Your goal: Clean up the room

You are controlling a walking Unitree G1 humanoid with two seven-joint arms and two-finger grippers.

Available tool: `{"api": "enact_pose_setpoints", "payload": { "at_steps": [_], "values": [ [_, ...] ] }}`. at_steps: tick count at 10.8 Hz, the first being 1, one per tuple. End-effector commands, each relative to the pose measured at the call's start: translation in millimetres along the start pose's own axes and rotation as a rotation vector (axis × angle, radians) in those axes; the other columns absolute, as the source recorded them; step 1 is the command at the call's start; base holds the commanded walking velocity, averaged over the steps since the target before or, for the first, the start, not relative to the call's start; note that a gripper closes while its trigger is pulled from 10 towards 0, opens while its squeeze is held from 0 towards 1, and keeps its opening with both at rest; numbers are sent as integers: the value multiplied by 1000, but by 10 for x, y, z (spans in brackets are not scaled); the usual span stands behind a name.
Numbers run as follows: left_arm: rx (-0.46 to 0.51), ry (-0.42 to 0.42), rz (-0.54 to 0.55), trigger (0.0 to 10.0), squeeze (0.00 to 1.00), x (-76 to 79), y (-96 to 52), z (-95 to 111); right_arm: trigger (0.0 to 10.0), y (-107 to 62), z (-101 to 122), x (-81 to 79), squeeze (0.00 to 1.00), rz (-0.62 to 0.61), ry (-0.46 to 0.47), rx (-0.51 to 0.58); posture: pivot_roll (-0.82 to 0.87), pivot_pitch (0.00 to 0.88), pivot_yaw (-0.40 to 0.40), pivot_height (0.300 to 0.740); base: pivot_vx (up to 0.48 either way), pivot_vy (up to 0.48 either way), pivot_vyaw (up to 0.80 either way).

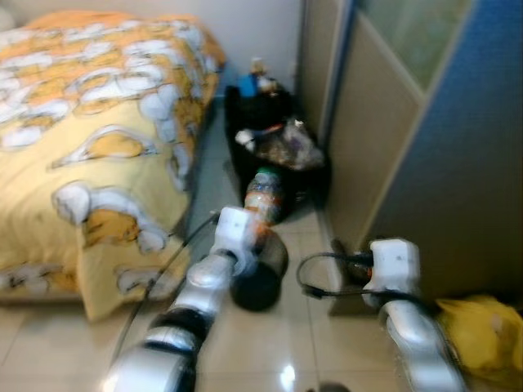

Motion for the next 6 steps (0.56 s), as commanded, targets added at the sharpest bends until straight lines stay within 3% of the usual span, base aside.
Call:
{"api": "enact_pose_setpoints", "payload": {
  "at_steps": [1, 4, 6],
  "values": [
    [31, 32, 41, 10000, 0, -182, -14, 101, 10000, 23, 65, -132, 0, 35, 19, 27, -162, 0, 65, 736, 480, 0, 0],
    [6, -20, 93, 10000, 0, -169, -77, -60, 10000, -135, -19, -165, 0, 79, 28, -10, -192, 0, 60, 736, 480, 0, 0],
    [-74, 22, 164, 10000, 0, -212, -154, -258, 10000, -571, -104, -192, 0, 178, 18, -80, -241, 102, 10, 736, 0, 0, 0]
  ]
}}
Point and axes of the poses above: a point about 5 cm out from each wrist's last joint towards the gripper, its own y axis pointing out of the wrist towards the gripper, its own z axis along the axis of the wrist's last joint, x = y × z, the point moved 1 cm from there along y, pointing out of the wrist towards the gripper
